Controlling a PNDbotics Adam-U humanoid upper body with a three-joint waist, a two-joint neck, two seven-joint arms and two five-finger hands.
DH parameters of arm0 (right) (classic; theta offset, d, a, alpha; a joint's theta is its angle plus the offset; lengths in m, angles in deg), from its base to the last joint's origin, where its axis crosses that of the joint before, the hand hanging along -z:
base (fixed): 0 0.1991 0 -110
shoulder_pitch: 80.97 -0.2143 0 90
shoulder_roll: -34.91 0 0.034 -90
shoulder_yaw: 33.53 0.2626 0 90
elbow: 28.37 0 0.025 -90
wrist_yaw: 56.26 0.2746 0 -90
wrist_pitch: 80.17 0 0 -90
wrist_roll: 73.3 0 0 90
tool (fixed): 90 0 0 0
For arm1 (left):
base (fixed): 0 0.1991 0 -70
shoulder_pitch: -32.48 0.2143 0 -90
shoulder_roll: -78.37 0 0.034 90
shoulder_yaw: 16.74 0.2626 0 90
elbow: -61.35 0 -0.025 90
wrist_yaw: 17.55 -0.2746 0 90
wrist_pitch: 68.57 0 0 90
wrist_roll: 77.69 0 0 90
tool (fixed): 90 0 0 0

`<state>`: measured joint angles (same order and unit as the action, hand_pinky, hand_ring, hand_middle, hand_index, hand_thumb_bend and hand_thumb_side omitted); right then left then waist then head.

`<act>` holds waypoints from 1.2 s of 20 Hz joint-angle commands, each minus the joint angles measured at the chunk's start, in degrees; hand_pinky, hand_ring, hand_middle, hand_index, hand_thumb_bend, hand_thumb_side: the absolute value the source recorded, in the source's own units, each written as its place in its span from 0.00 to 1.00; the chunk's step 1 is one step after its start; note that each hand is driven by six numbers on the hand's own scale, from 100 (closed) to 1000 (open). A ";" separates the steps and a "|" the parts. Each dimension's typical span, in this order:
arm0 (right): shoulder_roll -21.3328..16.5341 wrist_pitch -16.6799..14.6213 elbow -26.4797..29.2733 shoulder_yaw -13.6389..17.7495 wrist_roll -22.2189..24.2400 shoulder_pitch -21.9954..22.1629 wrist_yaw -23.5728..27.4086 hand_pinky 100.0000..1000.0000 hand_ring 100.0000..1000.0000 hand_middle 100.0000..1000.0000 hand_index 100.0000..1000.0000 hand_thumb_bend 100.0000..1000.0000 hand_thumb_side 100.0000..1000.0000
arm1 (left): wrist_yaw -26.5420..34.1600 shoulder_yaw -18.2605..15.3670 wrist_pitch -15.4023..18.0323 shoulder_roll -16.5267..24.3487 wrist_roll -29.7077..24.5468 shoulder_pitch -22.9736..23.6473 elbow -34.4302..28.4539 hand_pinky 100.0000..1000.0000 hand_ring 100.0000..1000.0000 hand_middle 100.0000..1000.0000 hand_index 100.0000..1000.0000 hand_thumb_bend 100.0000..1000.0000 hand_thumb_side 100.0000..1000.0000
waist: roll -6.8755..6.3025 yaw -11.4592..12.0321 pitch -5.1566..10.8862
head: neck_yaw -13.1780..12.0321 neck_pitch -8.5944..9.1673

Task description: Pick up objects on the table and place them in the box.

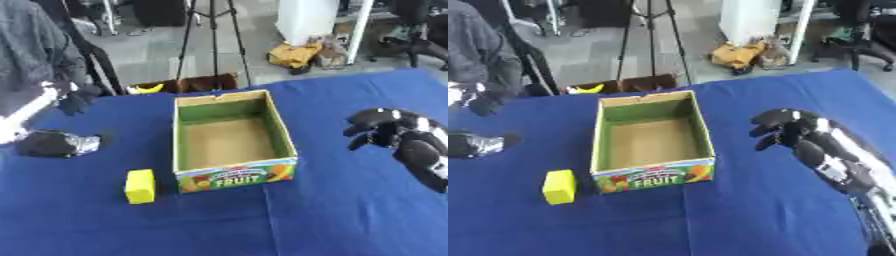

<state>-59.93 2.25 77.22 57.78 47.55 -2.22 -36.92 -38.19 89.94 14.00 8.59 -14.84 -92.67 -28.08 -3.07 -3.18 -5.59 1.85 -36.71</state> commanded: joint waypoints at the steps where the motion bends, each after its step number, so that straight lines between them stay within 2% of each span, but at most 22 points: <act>1: -1.27 -0.02 0.36 -0.03 0.27 -0.50 0.16 0.62 0.73 0.74 0.72 0.48 0.58 | -2.96 2.32 1.06 -0.47 -4.41 -3.62 5.98 0.69 0.67 0.68 0.85 0.59 0.41 | 0.00 -0.14 0.93 | -0.21 -0.09; 7: -1.17 0.04 0.33 -0.14 0.37 -0.61 0.39 0.62 0.73 0.74 0.72 0.48 0.58 | -9.89 3.80 3.77 -6.50 -7.99 -6.91 17.46 0.70 0.66 0.68 0.85 0.62 0.42 | 0.13 -0.40 1.05 | -0.27 -0.01; 11: -1.12 0.00 0.34 -0.13 0.35 -0.67 0.40 0.62 0.73 0.74 0.72 0.48 0.58 | -12.34 4.19 5.97 -9.08 -8.12 -7.12 21.95 0.70 0.67 0.68 0.84 0.63 0.42 | 0.23 -0.52 0.95 | -0.26 0.02; 16: -1.03 0.01 0.33 -0.14 0.37 -0.73 0.38 0.62 0.73 0.74 0.72 0.48 0.58 | -15.19 4.11 8.18 -10.54 -8.00 -7.01 24.82 0.71 0.67 0.68 0.84 0.65 0.40 | 0.31 -0.58 0.87 | -0.20 0.13; 24: -0.95 -0.05 0.36 -0.17 0.41 -0.83 0.39 0.62 0.73 0.74 0.72 0.49 0.58 | -18.73 4.73 10.60 -11.23 -9.38 -6.95 24.67 0.73 0.67 0.67 0.83 0.64 0.37 | 0.48 -0.54 0.75 | -0.44 0.28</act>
<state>-59.93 2.32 77.18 57.46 47.90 -2.29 -36.74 -56.40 94.73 24.08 -3.45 -23.94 -98.35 -2.66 -2.79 -3.75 -5.36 1.59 -36.73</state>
